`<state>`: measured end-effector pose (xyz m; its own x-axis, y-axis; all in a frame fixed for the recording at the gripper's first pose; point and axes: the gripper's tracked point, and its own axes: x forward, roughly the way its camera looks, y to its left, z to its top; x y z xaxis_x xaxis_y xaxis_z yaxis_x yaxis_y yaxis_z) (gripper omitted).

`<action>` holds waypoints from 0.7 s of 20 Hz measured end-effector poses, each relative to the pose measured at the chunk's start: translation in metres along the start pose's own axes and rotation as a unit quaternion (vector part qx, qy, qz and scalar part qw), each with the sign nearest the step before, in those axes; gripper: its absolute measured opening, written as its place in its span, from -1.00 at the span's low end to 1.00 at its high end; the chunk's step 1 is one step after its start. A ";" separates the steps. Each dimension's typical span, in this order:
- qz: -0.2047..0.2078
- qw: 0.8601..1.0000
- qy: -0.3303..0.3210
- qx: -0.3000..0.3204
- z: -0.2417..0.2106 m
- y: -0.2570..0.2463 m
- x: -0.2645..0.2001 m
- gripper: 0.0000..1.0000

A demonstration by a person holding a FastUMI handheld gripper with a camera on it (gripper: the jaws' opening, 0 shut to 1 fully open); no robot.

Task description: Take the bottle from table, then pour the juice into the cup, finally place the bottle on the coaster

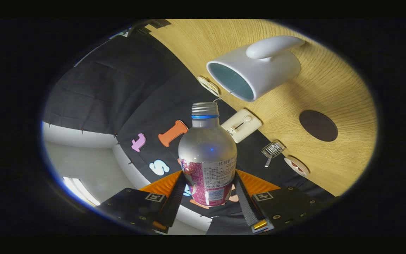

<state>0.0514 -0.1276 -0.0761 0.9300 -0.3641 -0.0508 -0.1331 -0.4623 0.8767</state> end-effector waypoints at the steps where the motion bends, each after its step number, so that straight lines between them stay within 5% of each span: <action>1: 0.000 1.000 -0.001 0.001 0.001 0.000 0.000 0.51; 14: -0.005 1.000 -0.007 0.018 0.008 0.010 0.000 0.51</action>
<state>0.0475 -0.1389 -0.0716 0.9264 -0.3707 -0.0657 -0.1369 -0.4942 0.8585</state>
